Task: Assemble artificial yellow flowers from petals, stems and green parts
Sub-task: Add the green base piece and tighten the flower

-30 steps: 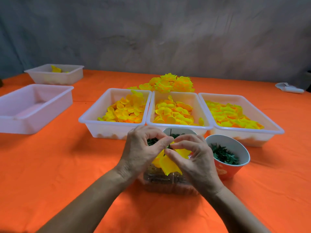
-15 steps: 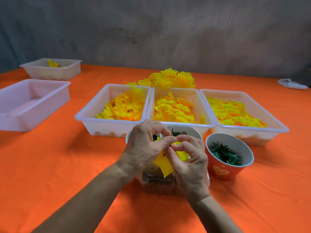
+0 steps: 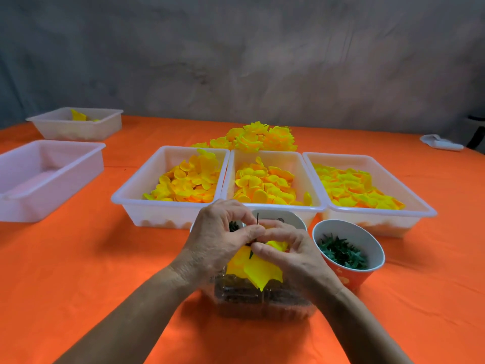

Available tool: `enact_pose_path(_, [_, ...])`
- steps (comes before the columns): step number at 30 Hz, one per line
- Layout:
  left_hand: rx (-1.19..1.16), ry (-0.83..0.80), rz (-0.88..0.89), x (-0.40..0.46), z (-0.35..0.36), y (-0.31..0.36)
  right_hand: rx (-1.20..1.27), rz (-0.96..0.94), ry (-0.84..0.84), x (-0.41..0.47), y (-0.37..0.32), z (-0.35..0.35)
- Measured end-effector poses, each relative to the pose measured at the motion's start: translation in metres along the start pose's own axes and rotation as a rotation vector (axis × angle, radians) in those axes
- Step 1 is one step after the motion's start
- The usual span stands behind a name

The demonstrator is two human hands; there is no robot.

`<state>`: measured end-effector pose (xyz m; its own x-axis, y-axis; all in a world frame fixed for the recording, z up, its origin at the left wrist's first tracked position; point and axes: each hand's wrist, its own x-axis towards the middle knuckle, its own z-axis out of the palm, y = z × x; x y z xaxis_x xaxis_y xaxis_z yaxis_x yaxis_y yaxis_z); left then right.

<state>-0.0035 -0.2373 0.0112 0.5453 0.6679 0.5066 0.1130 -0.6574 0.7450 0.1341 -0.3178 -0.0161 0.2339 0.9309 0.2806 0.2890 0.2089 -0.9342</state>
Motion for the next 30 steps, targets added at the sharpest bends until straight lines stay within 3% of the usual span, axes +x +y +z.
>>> enact_pose_path(8, [0.001,0.000,-0.008,-0.001,0.000,0.002,0.101,0.002,0.010,0.001,0.001,0.003])
enact_pose_path(16, [-0.034,0.021,-0.039,-0.002,0.002,0.002,-0.031,-0.038,0.088,-0.003,0.006,0.006])
enact_pose_path(23, [-0.034,0.019,-0.074,-0.001,0.002,0.001,-0.496,-0.195,0.511,-0.013,-0.005,0.026])
enact_pose_path(30, [-0.039,0.006,-0.047,-0.001,0.002,0.001,-0.597,-0.178,0.678,-0.016,-0.007,0.042])
